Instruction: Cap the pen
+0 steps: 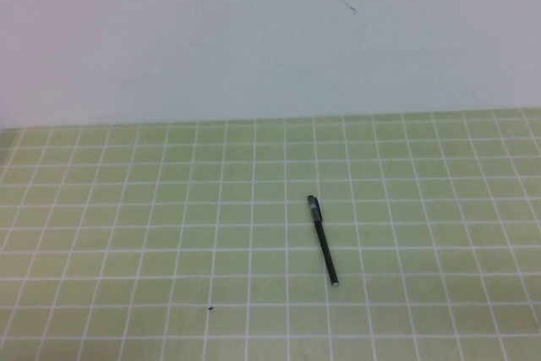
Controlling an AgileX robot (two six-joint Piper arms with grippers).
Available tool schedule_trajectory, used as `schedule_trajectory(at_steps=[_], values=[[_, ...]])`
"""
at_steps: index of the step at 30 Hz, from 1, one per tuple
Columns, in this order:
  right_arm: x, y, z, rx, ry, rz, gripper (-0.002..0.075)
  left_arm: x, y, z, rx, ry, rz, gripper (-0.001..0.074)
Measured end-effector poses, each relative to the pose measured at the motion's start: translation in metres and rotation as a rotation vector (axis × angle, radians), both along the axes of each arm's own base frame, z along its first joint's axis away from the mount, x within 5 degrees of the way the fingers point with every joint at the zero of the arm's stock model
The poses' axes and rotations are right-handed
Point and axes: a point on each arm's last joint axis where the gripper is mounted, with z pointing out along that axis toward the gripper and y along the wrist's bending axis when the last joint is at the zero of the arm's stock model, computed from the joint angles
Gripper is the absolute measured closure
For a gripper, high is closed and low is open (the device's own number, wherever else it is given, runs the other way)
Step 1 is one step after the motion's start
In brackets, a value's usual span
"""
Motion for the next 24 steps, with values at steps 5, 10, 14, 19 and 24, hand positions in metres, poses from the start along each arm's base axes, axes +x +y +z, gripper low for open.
schedule_trajectory(at_steps=[5, 10, 14, 19, 24], values=[[0.000, 0.000, 0.000, -0.005, -0.003, -0.003, 0.0727, 0.000, 0.000, -0.001, 0.034, 0.009, -0.003, 0.0735], [0.000, 0.001, -0.001, 0.017, 0.005, 0.006, 0.0727, 0.000, 0.001, -0.001, 0.104, 0.018, -0.015, 0.0735], [0.000, 0.002, -0.003, 0.015, 0.029, 0.018, 0.0727, 0.000, 0.001, -0.001, 0.117, 0.012, -0.014, 0.0735], [-0.001, -0.003, -0.012, 0.050, 0.125, -0.036, 0.0727, 0.000, 0.001, -0.001, 0.122, 0.012, -0.014, 0.0735], [-0.002, -0.004, -0.021, 0.112, 0.226, -0.059, 0.0727, 0.000, 0.001, -0.001, 0.122, 0.016, -0.014, 0.0735]])
